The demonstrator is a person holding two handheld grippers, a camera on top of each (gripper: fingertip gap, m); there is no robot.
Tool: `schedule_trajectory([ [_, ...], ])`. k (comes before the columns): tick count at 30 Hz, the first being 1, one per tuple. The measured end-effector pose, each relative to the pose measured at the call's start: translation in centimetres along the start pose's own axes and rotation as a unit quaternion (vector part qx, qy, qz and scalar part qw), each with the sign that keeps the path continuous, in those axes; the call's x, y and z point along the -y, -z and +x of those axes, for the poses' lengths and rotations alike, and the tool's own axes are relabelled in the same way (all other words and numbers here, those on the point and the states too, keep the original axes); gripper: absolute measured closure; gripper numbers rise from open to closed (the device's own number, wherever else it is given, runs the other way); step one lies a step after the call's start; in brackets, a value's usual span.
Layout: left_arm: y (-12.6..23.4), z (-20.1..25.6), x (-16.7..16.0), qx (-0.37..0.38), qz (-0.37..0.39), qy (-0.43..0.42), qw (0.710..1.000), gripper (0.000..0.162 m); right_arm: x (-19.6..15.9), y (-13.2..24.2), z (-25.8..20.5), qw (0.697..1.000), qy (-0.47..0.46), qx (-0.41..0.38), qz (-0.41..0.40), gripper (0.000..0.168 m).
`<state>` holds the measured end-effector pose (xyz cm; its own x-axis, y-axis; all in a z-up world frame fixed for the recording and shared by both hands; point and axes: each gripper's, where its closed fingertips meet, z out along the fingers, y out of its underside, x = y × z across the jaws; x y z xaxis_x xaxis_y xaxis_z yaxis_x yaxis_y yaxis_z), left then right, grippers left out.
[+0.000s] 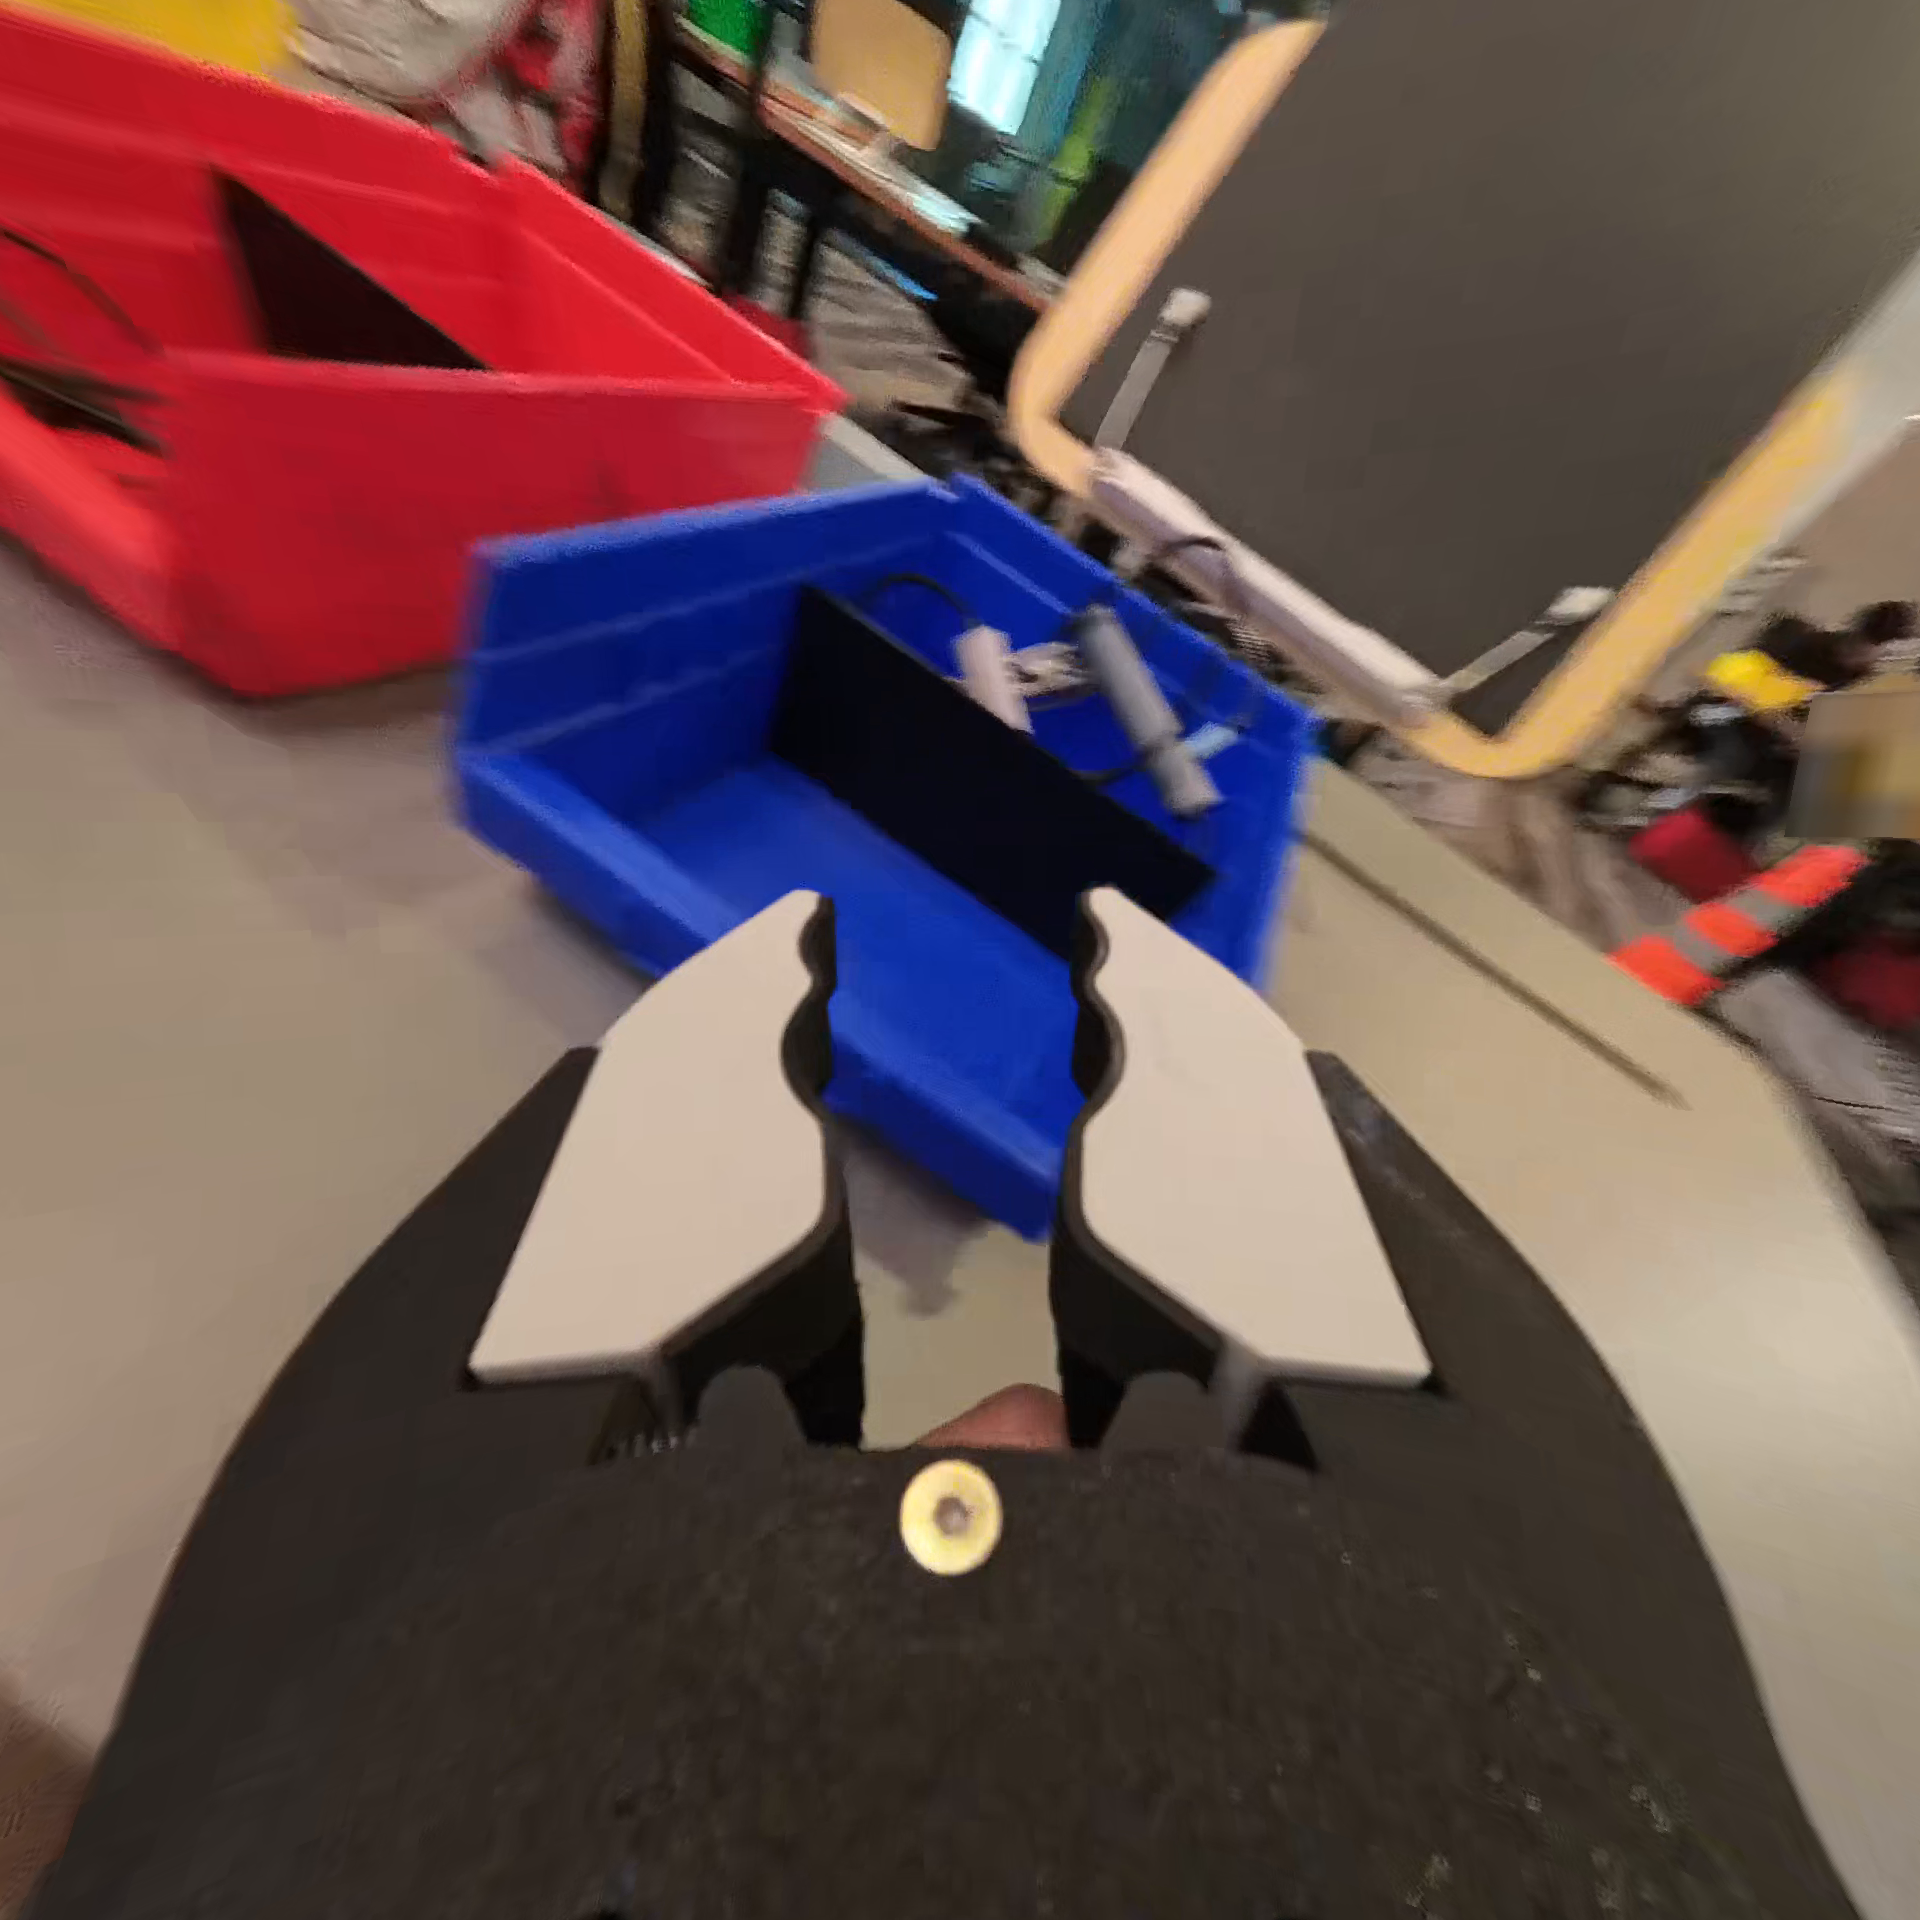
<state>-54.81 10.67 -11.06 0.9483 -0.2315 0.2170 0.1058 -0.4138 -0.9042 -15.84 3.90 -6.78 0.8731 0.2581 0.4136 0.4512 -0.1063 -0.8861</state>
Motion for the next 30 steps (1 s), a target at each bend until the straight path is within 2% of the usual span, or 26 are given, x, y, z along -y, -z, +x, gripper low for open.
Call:
schedule_trajectory([
  [3, -2.1, -2.6, 1.1, 0.006, -0.011, -0.026, 1.0, 0.121, 2.1, -0.4, -6.3, 0.992, -0.062, 0.108, 0.015, 0.132],
  [7, -6.3, -2.6, 1.7, -0.01, -0.045, -0.055, 0.997, 0.125, 3.0, -1.1, -14.4, 0.963, -0.135, 0.235, 0.0, 0.129],
  [9, -7.8, -2.5, 1.2, -0.02, -0.069, -0.062, 0.995, 0.134, 3.2, -1.4, -17.2, 0.951, -0.158, 0.266, -0.007, 0.126],
  [10, -8.0, -2.4, 1.2, -0.026, -0.068, -0.055, 0.996, 0.15, 3.2, -1.7, -18.3, 0.946, -0.17, 0.276, -0.017, 0.126],
  [11, -7.9, -2.5, 1.1, -0.02, -0.062, -0.051, 0.997, 0.158, 3.1, -1.9, -19.2, 0.94, -0.182, 0.286, -0.029, 0.126],
  [14, -6.3, -2.5, 0.4, 0.006, -0.068, -0.071, 0.995, 0.158, 3.3, -3.3, -20.8, 0.938, -0.206, 0.275, -0.048, 0.12],
  [16, -4.2, -2.4, -0.6, 0.034, -0.073, -0.072, 0.994, 0.159, 3.5, -4.5, -20.1, 0.947, -0.226, 0.224, -0.046, 0.123],
  [18, -1.8, -1.7, -1.7, 0.052, -0.062, -0.049, 0.996, 0.159, 4.5, -5.1, -20.1, 0.947, -0.246, 0.204, -0.032, 0.121],
  [20, 0.7, -0.6, -3.0, 0.072, -0.055, -0.046, 0.995, 0.157, 5.1, -5.9, -20.4, 0.95, -0.249, 0.184, -0.034, 0.133],
  [22, 3.0, 0.5, -4.2, 0.1, -0.057, -0.05, 0.992, 0.157, 4.6, -6.8, -20.5, 0.96, -0.227, 0.152, -0.057, 0.129],
  [24, 4.9, 1.4, -5.2, 0.123, -0.054, -0.038, 0.99, 0.157, 3.9, -7.2, -19.8, 0.966, -0.219, 0.113, -0.075, 0.145],
  [27, 6.7, 2.1, -5.8, 0.155, -0.039, -0.036, 0.986, 0.156, 3.9, -7.0, -19.3, 0.956, -0.249, 0.131, -0.08, 0.162],
  [30, 8.2, 3.4, -5.3, 0.17, -0.013, -0.036, 0.985, 0.156, 5.2, -6.2, -18.4, 0.96, -0.238, 0.139, -0.048, 0.164],
])
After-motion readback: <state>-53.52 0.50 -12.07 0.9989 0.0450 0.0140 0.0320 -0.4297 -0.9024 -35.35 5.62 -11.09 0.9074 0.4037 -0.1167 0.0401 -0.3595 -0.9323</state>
